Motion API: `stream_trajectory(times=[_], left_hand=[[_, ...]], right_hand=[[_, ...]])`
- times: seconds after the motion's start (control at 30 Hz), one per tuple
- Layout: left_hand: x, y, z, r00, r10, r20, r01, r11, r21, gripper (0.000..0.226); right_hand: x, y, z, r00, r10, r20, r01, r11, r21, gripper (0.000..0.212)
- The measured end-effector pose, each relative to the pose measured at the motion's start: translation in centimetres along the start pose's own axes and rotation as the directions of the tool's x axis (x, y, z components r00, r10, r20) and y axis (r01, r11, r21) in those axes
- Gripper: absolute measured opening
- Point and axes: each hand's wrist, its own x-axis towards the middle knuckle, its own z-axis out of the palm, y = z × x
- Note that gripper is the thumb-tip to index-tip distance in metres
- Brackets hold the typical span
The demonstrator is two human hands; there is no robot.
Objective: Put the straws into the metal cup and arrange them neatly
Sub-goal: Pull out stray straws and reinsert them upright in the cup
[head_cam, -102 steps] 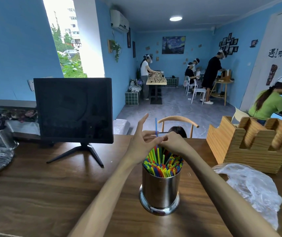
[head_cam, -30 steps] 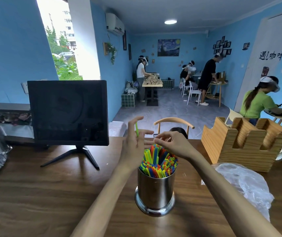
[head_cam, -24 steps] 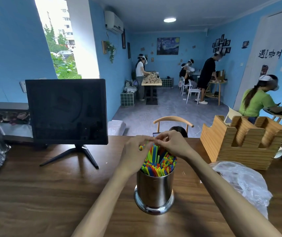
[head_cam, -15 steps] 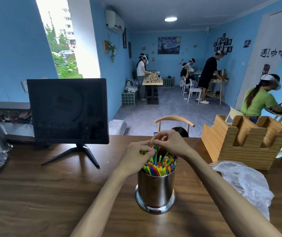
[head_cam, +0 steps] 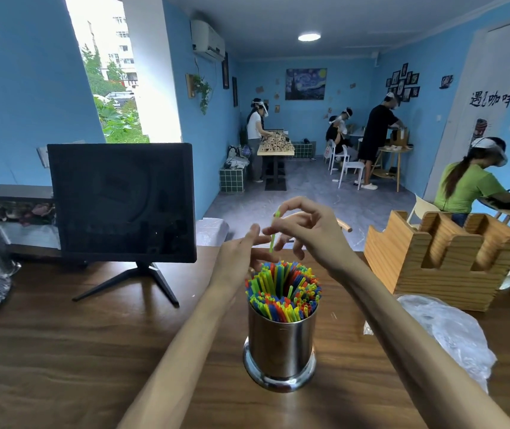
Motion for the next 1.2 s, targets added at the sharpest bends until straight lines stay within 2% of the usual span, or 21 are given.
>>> stream_trajectory(times=[0.07, 0.17, 0.2, 0.33, 0.4, 0.5, 0.6, 0.67, 0.73, 0.83, 0.87, 0.97, 1.07, 1.2], left_hand=[[0.2, 0.8, 0.1, 0.996, -0.074, 0.059, 0.084, 0.977, -0.197, 0.045], [0.5, 1.5, 0.3, 0.989, -0.064, 0.136, 0.121, 0.874, -0.471, 0.027], [0.7, 1.7, 0.3, 0.989, -0.055, 0.135, 0.116, 0.859, -0.498, 0.025], [1.2, 2.3, 0.3, 0.997, 0.017, 0.069, 0.020, 0.865, -0.501, 0.040], [1.1, 2.5, 0.4, 0.995, 0.101, 0.010, -0.086, 0.893, -0.442, 0.049], [1.1, 2.3, 0.6, 0.947, 0.316, -0.049, -0.320, 0.933, -0.167, 0.067], [0.9, 1.7, 0.8, 0.910, 0.410, 0.060, -0.410, 0.912, -0.022, 0.086], [0.7, 1.2, 0.7, 0.890, 0.438, 0.127, -0.445, 0.895, 0.034, 0.094], [0.6, 0.7, 0.4, 0.884, 0.446, 0.142, -0.463, 0.879, 0.116, 0.095], [0.8, -0.3, 0.3, 0.905, 0.401, 0.143, -0.424, 0.882, 0.205, 0.092], [0.7, -0.6, 0.3, 0.911, 0.382, 0.155, -0.409, 0.888, 0.211, 0.092], [0.4, -1.3, 0.1, 0.915, 0.366, 0.172, -0.397, 0.893, 0.211, 0.096], [0.8, -1.6, -0.2, 0.915, 0.368, 0.166, -0.400, 0.883, 0.245, 0.093], [0.8, -2.3, -0.4, 0.923, 0.346, 0.169, -0.380, 0.892, 0.247, 0.057]], right_hand=[[-0.2, -0.3, 0.2, 0.993, 0.031, 0.113, -0.030, 1.000, -0.011, 0.016], [-0.7, -0.3, 0.4, 0.954, 0.092, 0.286, -0.081, 0.996, -0.049, 0.030], [-0.9, -0.1, 0.4, 0.945, 0.106, 0.310, -0.088, 0.994, -0.072, 0.032], [-1.2, 1.4, 0.2, 0.951, 0.140, 0.276, -0.087, 0.976, -0.198, 0.031], [-1.3, 2.1, 0.0, 0.955, 0.132, 0.267, -0.033, 0.938, -0.346, 0.031], [-1.4, 2.7, -0.8, 0.947, 0.159, 0.280, -0.016, 0.892, -0.453, 0.027], [-1.1, 3.6, -2.0, 0.945, 0.179, 0.275, -0.028, 0.879, -0.476, 0.012], [-0.8, 4.4, -2.5, 0.974, 0.161, 0.162, -0.085, 0.914, -0.396, 0.004], [-0.6, 5.5, -2.7, 0.988, 0.149, 0.052, -0.116, 0.912, -0.392, 0.003], [-0.2, 7.7, -2.6, 0.990, 0.132, -0.057, -0.142, 0.835, -0.531, 0.002], [-0.1, 8.2, -2.7, 0.986, 0.146, -0.083, -0.167, 0.823, -0.543, 0.008], [0.3, 9.4, -2.9, 0.967, 0.255, -0.025, -0.222, 0.784, -0.580, 0.025], [0.4, 9.9, -2.5, 0.946, 0.323, 0.019, -0.241, 0.744, -0.623, 0.025], [0.7, 9.9, -2.4, 0.948, 0.317, -0.026, -0.272, 0.766, -0.582, 0.019]])
